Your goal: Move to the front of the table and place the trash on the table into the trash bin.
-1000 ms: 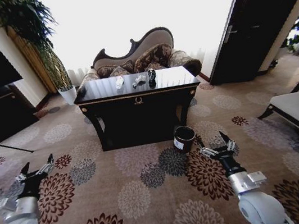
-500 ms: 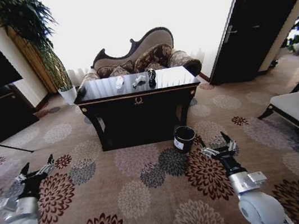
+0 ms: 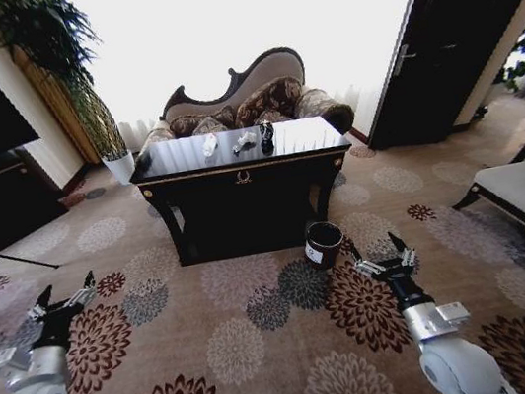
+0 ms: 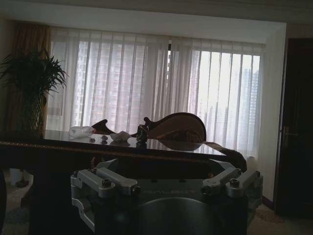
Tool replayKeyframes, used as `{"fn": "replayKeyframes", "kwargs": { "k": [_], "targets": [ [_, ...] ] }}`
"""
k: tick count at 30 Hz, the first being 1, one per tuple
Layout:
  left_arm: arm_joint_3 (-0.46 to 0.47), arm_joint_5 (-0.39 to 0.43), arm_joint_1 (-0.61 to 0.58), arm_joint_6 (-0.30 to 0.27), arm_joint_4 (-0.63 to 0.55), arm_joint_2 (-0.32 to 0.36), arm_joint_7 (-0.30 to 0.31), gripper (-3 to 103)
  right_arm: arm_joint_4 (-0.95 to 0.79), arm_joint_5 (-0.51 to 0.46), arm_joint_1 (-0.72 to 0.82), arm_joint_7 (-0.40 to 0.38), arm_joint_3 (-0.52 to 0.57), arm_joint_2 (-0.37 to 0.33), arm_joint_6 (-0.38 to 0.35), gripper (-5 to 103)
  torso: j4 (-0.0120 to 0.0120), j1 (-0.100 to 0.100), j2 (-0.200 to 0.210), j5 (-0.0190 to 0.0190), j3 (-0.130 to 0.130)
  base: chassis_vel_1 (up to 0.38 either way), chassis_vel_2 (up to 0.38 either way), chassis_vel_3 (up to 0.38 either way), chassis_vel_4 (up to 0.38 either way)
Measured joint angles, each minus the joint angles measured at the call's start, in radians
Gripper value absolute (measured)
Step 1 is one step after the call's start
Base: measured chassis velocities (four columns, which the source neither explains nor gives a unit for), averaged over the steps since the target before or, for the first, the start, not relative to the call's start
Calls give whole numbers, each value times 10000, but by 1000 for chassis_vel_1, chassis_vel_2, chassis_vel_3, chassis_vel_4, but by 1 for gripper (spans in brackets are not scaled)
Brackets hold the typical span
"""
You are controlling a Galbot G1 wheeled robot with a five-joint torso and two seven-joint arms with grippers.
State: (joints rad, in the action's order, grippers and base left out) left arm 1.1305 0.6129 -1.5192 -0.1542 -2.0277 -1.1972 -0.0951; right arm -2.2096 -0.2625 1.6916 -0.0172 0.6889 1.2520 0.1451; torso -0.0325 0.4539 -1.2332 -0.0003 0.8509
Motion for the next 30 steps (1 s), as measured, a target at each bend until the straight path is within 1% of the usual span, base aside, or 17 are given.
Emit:
{"fn": "replayKeyframes", "kwargs": {
  "k": [9,12,15,23,30],
  "targets": [
    [-16,27,31,-31,7,126,0,100,-17,-476,-28,-18,7,-49,-59,100,0,0,0,-1,0,0,0,0,0],
    [135,189,101,-93,-23,253,-3,100,-69,-871,-84,-19,27,-123,-106,100,0,0,0,0,0,0,0,0,0],
    [255,333,149,-148,-76,347,0,100,-109,-1045,-111,-21,101,-159,-147,100,1,0,0,0,0,0,0,0,0],
    [531,607,246,-257,-293,530,4,100,-188,-1070,-124,13,414,-250,-162,100,-1,-2,-1,0,-1,-69,73,59,-72],
    [585,664,231,-259,-341,566,-16,100,-236,-1033,-107,39,402,-178,-143,100,1,2,1,0,1,-168,183,185,-176]
  ]
}}
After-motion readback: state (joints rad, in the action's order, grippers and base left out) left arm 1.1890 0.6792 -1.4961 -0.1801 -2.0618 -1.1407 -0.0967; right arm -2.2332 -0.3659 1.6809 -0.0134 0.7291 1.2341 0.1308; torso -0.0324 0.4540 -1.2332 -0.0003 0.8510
